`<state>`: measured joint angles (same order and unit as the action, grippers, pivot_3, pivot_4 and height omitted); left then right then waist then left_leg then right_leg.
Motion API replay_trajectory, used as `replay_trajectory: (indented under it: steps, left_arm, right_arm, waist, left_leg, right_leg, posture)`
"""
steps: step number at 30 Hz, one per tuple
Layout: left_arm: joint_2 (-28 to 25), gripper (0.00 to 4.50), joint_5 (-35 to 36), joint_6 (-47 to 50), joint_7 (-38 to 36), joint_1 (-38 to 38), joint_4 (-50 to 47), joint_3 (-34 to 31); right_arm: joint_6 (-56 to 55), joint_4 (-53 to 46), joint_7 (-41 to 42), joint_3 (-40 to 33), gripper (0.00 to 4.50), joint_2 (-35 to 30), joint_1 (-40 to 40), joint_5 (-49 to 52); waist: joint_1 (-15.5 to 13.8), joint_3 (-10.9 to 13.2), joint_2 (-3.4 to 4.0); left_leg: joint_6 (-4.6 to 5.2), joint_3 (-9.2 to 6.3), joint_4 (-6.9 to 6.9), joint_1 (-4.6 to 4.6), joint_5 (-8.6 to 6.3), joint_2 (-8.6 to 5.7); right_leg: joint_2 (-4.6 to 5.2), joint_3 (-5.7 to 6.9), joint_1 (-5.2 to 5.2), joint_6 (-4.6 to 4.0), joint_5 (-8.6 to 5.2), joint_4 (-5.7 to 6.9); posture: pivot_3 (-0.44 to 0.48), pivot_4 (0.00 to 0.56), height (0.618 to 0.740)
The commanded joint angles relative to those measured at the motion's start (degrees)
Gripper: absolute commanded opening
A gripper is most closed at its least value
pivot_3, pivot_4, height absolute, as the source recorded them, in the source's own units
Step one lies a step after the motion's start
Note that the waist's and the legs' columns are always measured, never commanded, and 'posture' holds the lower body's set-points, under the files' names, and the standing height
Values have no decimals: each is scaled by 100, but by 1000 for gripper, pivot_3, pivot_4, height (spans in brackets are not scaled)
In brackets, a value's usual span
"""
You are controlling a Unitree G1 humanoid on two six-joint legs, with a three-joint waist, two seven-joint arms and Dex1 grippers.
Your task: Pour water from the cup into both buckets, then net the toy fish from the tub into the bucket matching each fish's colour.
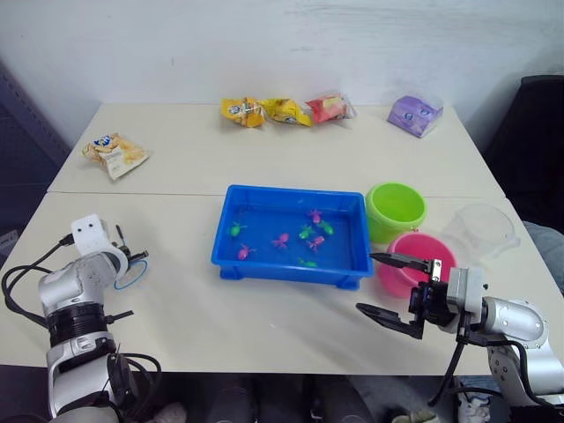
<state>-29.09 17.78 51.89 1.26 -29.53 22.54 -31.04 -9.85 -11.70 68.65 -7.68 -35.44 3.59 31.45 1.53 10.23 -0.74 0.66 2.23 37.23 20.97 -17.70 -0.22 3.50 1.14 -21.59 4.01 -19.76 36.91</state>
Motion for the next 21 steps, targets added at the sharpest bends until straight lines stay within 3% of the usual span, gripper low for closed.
replay_trajectory:
  steps: [1,5,7,10,13,16,21]
  left_arm:
    - [-359,105,646,-472,-1071,-73,-1077,-206]
    - [-882,105,1250,-300,-2215,-36,-1843,-57]
    - [-1442,105,1254,-995,-3554,158,-2478,544]
    - [-2042,105,1249,-2220,-5609,438,-3252,1456]
    - [-2571,105,631,-3357,-6976,546,-3413,2527]
    - [-2460,105,436,-3809,-7584,111,-3366,3278]
    - [-1944,105,133,-3978,-7851,-574,-3056,4025]
  right_arm:
    - [239,-292,-262,-183,4500,-86,-286,169]
    - [1398,-739,-945,-172,4500,-307,-568,422]
    - [2479,-989,-1520,-99,4500,-647,-970,493]
    - [3513,-1255,-1273,140,4500,-1294,-1499,815]
    - [4582,-1383,-1153,314,4500,-1713,-2017,1325]
    - [5334,-1444,-1295,514,4500,-1784,-2627,1628]
    - [6145,-1644,-1520,939,4500,-1634,-3177,1776]
  waist:
    - [-14,16,-27]
    - [-16,31,-56]
    - [-7,33,-53]
    - [3,46,-30]
    - [-15,47,-22]
    - [-6,53,-12]
    - [-7,54,-12]
  left_leg:
    - [-2,-4,2,4,1,0]
    - [-7,-14,6,19,4,1]
    - [-8,-14,1,20,3,0]
    - [-6,-11,-5,24,3,-3]
    - [-5,-19,-21,20,1,-1]
    - [-3,-21,-31,25,2,0]
    - [19,-19,-11,53,-3,0]
  right_leg:
    - [0,3,-1,0,0,-1]
    - [2,9,-7,-2,0,-5]
    - [4,8,-6,-3,-1,-13]
    - [12,7,-6,-8,-2,-34]
    - [14,17,-2,-23,-10,-46]
    - [13,19,-11,-30,-14,-45]
    - [13,19,-30,-23,-11,-39]
  posture:
    - [0,150,740]
    - [0,150,740]
    - [0,150,740]
    - [0,150,740]
    - [0,150,740]
    - [0,150,740]
    - [0,150,740]
